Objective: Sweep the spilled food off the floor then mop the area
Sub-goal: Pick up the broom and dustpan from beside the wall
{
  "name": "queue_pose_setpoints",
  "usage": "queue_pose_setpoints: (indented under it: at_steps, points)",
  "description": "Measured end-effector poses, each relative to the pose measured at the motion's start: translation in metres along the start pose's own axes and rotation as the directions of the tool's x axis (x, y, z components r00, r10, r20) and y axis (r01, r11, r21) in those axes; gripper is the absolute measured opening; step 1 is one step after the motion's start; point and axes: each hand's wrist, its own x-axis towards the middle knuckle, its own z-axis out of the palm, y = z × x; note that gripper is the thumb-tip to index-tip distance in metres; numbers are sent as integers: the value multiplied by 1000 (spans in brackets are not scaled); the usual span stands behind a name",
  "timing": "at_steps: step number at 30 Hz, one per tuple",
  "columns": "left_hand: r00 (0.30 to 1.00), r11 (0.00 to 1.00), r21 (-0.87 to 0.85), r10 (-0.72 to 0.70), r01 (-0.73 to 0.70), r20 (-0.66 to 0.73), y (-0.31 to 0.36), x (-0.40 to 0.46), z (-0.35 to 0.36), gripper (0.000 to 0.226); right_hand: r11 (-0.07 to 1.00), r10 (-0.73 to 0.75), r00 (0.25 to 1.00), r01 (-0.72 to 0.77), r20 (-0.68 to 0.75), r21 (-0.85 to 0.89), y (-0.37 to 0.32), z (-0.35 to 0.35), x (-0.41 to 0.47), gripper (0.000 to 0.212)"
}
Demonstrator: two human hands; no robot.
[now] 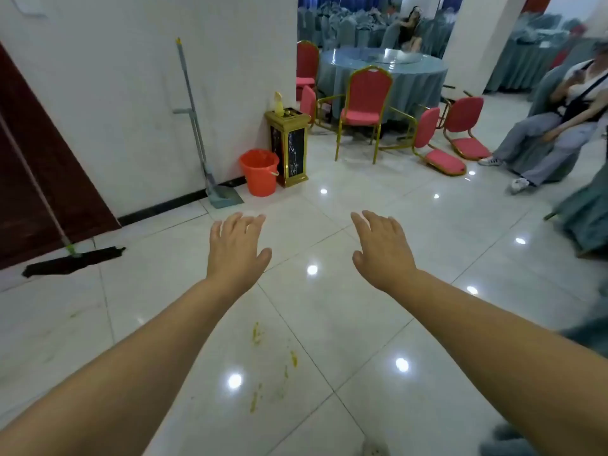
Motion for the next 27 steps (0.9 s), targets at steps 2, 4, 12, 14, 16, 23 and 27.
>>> queue_pose_setpoints:
  at_steps: [2, 4, 12, 14, 16, 23, 27]
  points:
    - [1000, 999, -7, -31, 31, 1, 23, 23, 15, 63, 999, 25, 1000, -25, -2, 32, 31, 11, 16, 69]
    - [999, 999, -15, -43, 43, 13, 48, 46, 31, 62, 998, 20, 1000, -20, 3, 61, 68, 27, 33, 68]
    - [978, 969, -149, -187, 199, 93, 132, 127, 99, 56, 991, -80, 992, 69, 97, 115, 184, 72, 114, 57]
    - [963, 937, -233, -233, 259, 134, 144, 141, 113, 55, 985, -87, 988, 66, 130, 158, 200, 80, 137, 53]
    - [949, 910, -280, -271, 307, 158, 150, 155, 124, 54, 979, -92, 982, 59, 167, 193, 210, 89, 162, 48]
    - [907, 840, -348, -361, 417, 218, 140, 227, 165, 50, 956, -119, 965, 48, 234, 288, 223, 122, 256, 40]
    - [906, 813, -400, -375, 423, 196, 124, 296, 191, 49, 954, -140, 964, 69, 227, 293, 224, 137, 325, 37]
